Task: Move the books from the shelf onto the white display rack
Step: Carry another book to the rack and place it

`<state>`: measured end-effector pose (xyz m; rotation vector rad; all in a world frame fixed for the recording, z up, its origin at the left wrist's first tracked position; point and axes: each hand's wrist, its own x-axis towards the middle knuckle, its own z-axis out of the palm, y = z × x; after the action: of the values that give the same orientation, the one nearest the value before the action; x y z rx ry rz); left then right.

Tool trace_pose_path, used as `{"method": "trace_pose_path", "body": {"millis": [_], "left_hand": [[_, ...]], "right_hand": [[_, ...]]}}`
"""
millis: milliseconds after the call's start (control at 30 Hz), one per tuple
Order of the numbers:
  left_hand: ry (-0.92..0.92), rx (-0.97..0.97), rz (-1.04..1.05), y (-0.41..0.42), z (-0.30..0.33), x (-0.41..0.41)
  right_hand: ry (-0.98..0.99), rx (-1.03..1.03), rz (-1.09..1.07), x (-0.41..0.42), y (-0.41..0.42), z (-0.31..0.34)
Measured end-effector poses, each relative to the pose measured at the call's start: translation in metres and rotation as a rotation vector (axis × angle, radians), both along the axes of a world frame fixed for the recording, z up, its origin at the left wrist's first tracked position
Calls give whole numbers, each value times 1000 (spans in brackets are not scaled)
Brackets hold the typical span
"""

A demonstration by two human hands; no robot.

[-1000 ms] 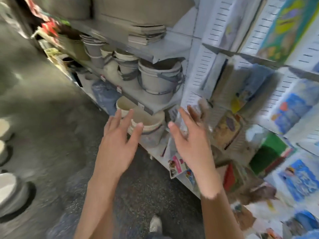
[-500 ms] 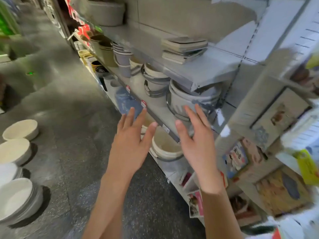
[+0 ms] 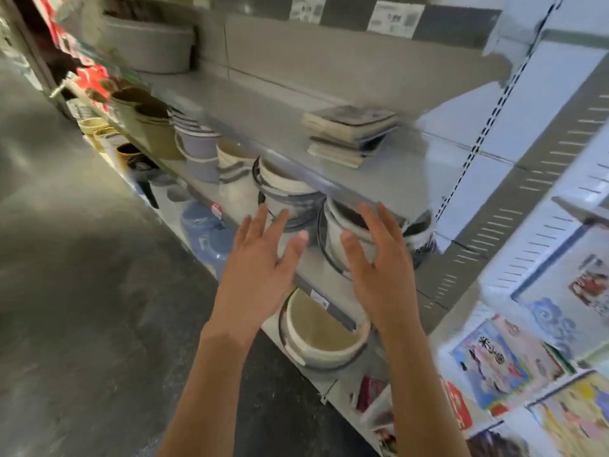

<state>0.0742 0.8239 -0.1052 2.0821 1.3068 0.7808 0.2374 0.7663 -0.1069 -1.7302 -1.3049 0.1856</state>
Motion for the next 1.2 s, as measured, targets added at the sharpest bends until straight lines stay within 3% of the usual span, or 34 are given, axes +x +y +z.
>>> {"method": "trace_pose_path", "body": {"millis": [400, 833, 1200], "left_hand": [[12, 32, -226, 173, 11, 4], [-1, 27, -328, 313, 11, 94], [-131, 27, -278, 418, 12, 162]], "right_hand": [[28, -26, -198, -23, 138, 10], [81, 230, -393, 57, 259, 14], [198, 53, -476, 117, 345, 16]]}}
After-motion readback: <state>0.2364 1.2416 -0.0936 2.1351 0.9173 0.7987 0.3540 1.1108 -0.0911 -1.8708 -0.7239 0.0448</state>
